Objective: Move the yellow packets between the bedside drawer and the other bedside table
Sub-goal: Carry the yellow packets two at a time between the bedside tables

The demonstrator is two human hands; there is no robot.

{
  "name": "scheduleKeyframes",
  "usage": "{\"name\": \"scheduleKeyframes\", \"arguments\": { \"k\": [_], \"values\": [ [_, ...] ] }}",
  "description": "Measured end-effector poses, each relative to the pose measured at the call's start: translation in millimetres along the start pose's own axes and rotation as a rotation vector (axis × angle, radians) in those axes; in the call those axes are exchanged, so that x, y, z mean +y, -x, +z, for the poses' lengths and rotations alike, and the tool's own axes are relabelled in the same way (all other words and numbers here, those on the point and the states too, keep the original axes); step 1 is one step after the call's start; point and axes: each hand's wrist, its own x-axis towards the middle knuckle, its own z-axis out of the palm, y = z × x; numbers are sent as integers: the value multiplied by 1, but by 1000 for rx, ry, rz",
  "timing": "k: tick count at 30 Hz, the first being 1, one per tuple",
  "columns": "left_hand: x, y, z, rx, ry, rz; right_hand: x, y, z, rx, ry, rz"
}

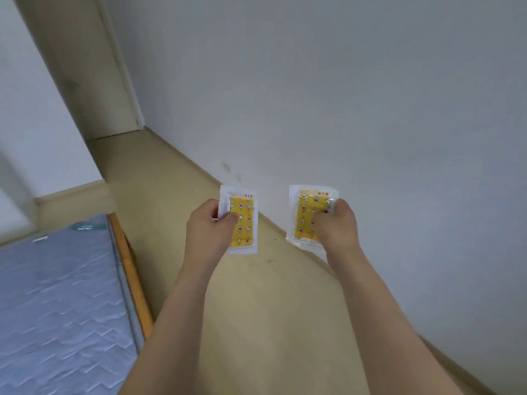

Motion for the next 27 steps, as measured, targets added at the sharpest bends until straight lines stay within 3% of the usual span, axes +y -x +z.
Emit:
{"name": "scheduleKeyframes", "arguments": {
  "k": [10, 21, 27],
  "values": [
    [-30, -238, 10, 205, -46, -44, -56, -208, 193, -248, 60, -87],
    [-67, -473, -39, 450, -102, -52, -99, -384, 423, -437, 73, -116],
    [-107, -634, -68, 610, -198, -56, -126, -492, 587, -571, 18, -192]
  ]
}}
